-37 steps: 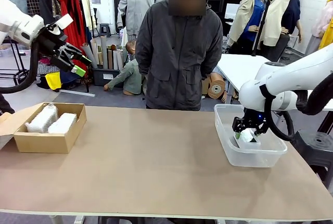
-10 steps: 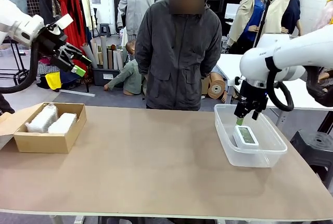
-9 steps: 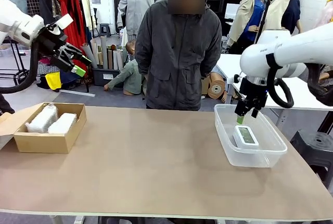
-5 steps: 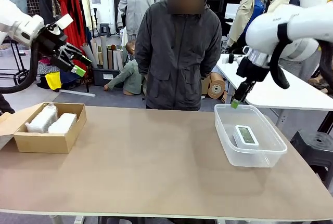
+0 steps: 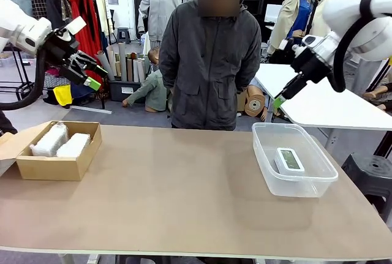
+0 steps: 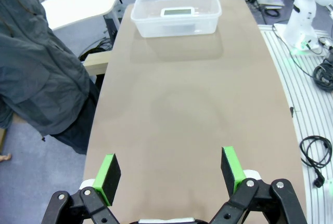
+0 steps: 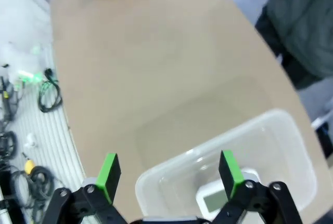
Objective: Separate and place wrapped and unwrapped clocks.
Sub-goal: If the picked Digital clock is wrapped, place it in the Package Box ; if not, place it in the Organizing box.
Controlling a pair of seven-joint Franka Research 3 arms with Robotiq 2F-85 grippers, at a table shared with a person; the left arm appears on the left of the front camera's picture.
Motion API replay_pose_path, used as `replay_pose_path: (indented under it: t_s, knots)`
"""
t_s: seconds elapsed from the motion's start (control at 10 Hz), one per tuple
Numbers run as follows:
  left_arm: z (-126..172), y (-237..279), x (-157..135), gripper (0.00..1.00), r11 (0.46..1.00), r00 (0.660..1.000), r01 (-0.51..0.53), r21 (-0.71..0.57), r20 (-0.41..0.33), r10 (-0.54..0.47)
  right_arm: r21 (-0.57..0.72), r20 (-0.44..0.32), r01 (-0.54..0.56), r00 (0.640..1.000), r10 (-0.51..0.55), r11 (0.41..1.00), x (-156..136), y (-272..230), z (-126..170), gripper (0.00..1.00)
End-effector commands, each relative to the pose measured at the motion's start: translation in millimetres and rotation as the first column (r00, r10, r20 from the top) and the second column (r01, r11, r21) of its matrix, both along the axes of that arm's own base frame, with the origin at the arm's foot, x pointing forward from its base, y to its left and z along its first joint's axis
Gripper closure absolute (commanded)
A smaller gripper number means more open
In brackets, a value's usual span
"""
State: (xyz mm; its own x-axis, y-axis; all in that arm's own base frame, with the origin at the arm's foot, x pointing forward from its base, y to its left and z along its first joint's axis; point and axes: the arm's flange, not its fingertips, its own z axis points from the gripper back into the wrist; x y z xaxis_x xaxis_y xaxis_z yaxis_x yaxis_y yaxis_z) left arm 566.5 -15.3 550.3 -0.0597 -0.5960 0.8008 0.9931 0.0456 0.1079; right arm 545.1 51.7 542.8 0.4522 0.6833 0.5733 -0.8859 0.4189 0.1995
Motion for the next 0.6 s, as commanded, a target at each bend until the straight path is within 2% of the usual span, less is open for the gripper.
replay_pose_path:
  t_s: [0.0, 0.2, 0.3, 0.4, 0.5]
  knots:
    - [1.4, 1.1, -0.8, 0.00, 1.000, 1.000, 0.004, 0.008, 0.002, -0.004, 0.124, 0.070, -0.065, 0.996, 0.056, 0.990, -0.7, -23.3, 10.0, 0.00]
    - [1.4, 1.1, -0.8, 0.00, 1.000, 1.000, 0.004, 0.008, 0.002, -0.004, 0.190, 0.080, -0.088, 0.994, 0.074, 0.978, 5.9, -40.3, 19.1, 0.00]
    - [1.4, 1.1, -0.8, 0.00, 1.000, 1.000, 0.004, 0.008, 0.002, -0.004, 0.169, 0.082, -0.132, 0.989, 0.120, 0.977, 9.5, -50.9, 24.2, 0.00]
    - [1.4, 1.1, -0.8, 0.00, 1.000, 1.000, 0.004, 0.008, 0.002, -0.004, 0.145, 0.118, -0.169, 0.981, 0.153, 0.975, 9.9, -58.9, 30.4, 0.00]
    - [1.4, 1.1, -0.8, 0.00, 1.000, 1.000, 0.004, 0.008, 0.002, -0.004, 0.074, 0.139, -0.245, 0.962, 0.234, 0.967, 7.7, -64.6, 36.5, 0.00]
